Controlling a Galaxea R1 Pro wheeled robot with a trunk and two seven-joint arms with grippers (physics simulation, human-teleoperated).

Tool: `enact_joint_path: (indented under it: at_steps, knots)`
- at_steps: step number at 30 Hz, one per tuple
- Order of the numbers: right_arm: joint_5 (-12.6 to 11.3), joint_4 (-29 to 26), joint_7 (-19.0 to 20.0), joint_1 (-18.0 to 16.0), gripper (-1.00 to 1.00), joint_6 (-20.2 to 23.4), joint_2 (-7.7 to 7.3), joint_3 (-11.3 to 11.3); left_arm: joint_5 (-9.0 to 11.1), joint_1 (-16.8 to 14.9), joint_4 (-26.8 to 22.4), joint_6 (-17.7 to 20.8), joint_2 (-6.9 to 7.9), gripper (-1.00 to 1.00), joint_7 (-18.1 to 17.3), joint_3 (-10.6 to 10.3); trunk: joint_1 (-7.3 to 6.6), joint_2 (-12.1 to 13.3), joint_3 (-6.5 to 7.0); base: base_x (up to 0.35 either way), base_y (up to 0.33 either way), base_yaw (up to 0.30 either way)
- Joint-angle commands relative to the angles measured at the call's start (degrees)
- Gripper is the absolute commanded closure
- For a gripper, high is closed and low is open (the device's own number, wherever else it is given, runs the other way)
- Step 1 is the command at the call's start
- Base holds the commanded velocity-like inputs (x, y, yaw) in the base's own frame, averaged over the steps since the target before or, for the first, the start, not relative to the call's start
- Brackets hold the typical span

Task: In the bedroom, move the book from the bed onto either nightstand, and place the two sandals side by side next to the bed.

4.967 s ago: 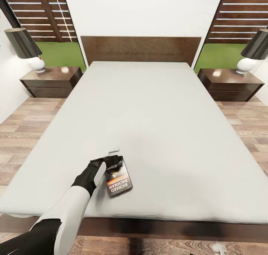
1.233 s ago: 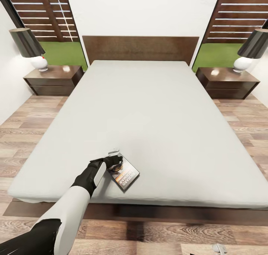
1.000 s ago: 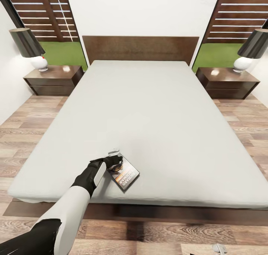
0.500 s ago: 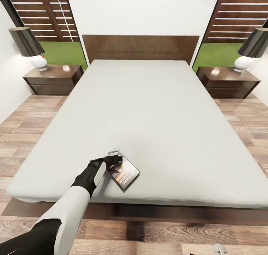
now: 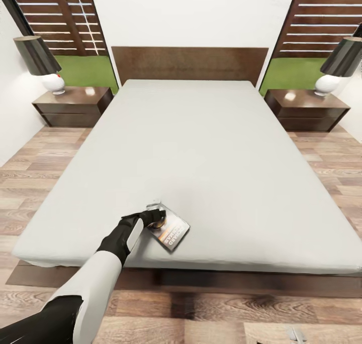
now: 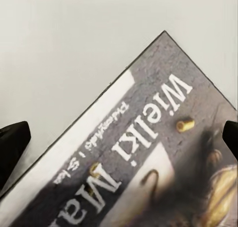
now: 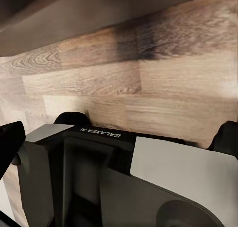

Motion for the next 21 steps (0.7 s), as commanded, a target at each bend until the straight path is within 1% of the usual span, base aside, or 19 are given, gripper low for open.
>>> enact_joint_path:
  at_steps: [1,6,16,21]
  knots:
    - [-0.12,0.0,0.2,-0.02,-1.0,0.4,-0.01,-0.12,0.51,0.02,0.15,0.61,-0.06,-1.0,0.13,0.39,-0.03,-0.02,-0.05,-0.18,0.0,0.0]
    - [-0.08,0.0,0.19,-0.02,-1.0,0.4,-0.01,-0.12,0.5,0.02,0.15,0.55,-0.06,-1.0,0.13,0.39,-0.03,-0.02,-0.05,-0.073,0.0,0.0]
    - [-0.07,-0.09,0.18,-0.02,-1.0,0.54,0.04,-0.27,0.44,0.02,0.15,0.52,-0.06,-1.0,0.13,0.39,-0.03,-0.02,-0.04,-0.005,0.0,-0.004]
    - [-0.07,-0.07,0.19,-0.02,-1.0,0.57,0.02,-0.29,0.49,0.04,0.15,0.52,-0.06,-1.0,0.13,0.39,-0.03,-0.02,0.04,0.0,0.0,-0.174]
